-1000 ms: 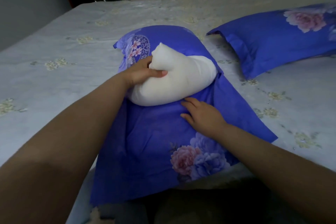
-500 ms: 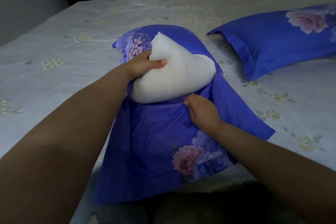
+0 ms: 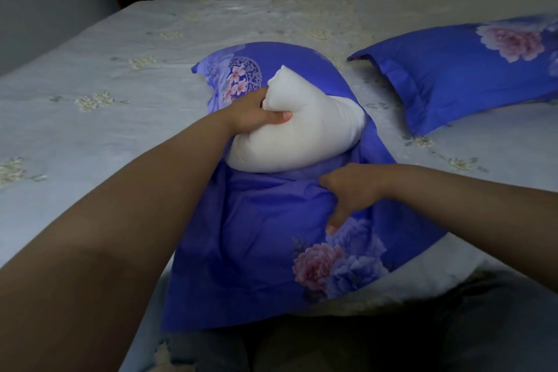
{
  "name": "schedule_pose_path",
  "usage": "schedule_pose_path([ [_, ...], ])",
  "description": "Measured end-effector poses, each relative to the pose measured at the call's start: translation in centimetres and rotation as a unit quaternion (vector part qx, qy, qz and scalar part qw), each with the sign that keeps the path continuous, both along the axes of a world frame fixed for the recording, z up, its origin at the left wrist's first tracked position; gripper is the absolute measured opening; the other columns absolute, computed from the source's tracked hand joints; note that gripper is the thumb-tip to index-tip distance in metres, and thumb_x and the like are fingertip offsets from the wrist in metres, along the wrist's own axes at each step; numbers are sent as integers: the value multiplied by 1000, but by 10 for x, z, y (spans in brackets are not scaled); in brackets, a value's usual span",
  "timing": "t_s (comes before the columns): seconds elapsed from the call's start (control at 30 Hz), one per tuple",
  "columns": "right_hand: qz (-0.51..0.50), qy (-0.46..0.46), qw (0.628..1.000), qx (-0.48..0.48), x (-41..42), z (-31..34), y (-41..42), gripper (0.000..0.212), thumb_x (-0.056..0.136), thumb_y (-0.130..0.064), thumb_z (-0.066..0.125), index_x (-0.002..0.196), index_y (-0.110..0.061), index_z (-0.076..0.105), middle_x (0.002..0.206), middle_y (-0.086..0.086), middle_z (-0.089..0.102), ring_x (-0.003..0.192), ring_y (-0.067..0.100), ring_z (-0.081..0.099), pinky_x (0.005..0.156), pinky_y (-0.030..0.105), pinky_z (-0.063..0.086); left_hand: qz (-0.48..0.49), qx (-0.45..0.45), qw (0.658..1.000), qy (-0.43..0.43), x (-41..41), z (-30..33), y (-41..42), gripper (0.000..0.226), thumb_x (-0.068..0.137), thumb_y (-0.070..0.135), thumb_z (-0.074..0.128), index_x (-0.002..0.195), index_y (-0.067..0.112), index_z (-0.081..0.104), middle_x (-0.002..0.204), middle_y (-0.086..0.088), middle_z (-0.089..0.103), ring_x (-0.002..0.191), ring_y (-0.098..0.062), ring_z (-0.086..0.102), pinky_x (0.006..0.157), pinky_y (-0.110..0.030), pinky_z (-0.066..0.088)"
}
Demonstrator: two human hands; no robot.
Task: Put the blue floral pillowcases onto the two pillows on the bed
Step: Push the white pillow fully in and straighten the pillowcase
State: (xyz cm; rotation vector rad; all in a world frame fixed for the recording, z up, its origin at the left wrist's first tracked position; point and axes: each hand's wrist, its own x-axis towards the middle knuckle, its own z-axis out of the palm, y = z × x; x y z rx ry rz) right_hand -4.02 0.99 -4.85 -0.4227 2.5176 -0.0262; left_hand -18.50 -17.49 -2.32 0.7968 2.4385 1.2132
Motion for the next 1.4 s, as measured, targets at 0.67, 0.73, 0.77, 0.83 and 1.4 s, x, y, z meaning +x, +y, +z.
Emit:
schedule_pose_path([
  [0.67, -88, 55, 976, -189, -7, 66, -1, 22, 94, -26, 55, 79, -14, 66, 80, 0, 67, 66, 8, 57, 67, 23, 45, 0, -80, 994, 68, 23, 8, 15, 70, 76, 44, 74, 136, 29, 40, 133, 8, 51, 116, -14, 49, 97, -31, 38],
  [0.73, -87, -14, 982, -166, -7, 82, -3, 25, 87, -39, 63, 89, -14, 67, 86, -3, 71, 74, 10, 64, 70, 20, 51, -6, -90, 992, 83, 26, 8, 17, 72, 76, 44, 75, 137, 28, 41, 135, 7, 51, 118, -15, 49, 97, -30, 38],
  [0.77, -85, -39, 986, -140, -6, 86, -5, 33, 81, -43, 68, 96, -14, 65, 90, -3, 71, 80, 11, 66, 72, 20, 52, -10, -97, 991, 89, 28, 9, 18, 73, 75, 45, 75, 137, 27, 41, 135, 6, 51, 119, -16, 49, 98, -31, 38],
  [0.83, -21, 19, 999, -23, -5, 86, -10, 40, 77, -43, 73, 99, -13, 60, 94, -2, 67, 84, 14, 61, 68, 20, 47, -14, -115, 988, 107, 32, 11, 20, 74, 73, 47, 75, 136, 26, 43, 134, 5, 52, 119, -17, 50, 98, -32, 39],
  [1.4, -46, 402, 900, -164, -35, 95, 13, 29, 83, -1, 56, 66, -18, 39, 61, -6, 43, 70, 24, 48, 61, 30, 32, -115, -178, 977, -22, 63, 31, 9, 12, 96, 25, 48, 107, 27, 52, 116, 4, 54, 102, -14, 56, 85, -31, 47],
])
